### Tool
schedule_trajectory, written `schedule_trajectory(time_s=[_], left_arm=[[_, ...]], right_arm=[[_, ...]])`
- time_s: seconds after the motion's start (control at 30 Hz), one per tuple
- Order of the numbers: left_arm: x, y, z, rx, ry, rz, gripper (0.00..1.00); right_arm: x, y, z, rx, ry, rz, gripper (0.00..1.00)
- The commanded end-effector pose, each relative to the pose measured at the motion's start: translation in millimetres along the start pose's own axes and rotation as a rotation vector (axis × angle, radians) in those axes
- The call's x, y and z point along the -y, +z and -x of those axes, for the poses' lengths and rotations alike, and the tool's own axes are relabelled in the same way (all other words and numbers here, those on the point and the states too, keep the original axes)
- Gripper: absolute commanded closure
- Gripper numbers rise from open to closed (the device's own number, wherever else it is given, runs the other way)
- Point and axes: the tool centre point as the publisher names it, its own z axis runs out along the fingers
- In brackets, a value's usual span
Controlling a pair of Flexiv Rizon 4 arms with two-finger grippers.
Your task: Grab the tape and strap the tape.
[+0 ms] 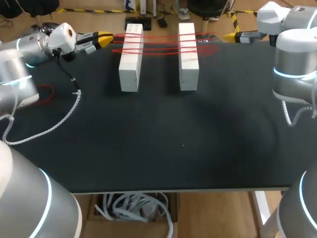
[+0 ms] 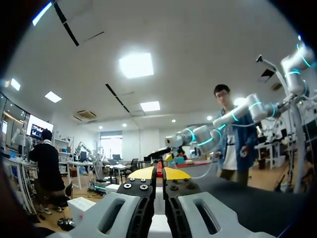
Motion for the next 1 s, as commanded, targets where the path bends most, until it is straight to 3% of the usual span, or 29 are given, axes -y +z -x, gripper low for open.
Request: schedule_trajectory(time_s=[0.03,0.2,0.27,1.0], left_arm=[[9.1,2.4,-5.4,-0.009,0.002,-0.005,1.0],[23.0,5.7,-7.6,-0.054,0.063,-0.052,1.0],[27.4,5.3,-7.8,-0.079,0.069,-0.033,1.0],[31.6,10.4,-9.5,-0.087,0.072,-0.041,1.0]], right_arm=[[0.1,-0.4,-0.1,0.0,0.0,0.001,0.0],[0.1,-0.4,-0.1,0.0,0.0,0.001,0.0],[0.1,-0.4,-0.1,0.0,0.0,0.001,0.0],[0.1,-0.4,-0.1,0.0,0.0,0.001,0.0]])
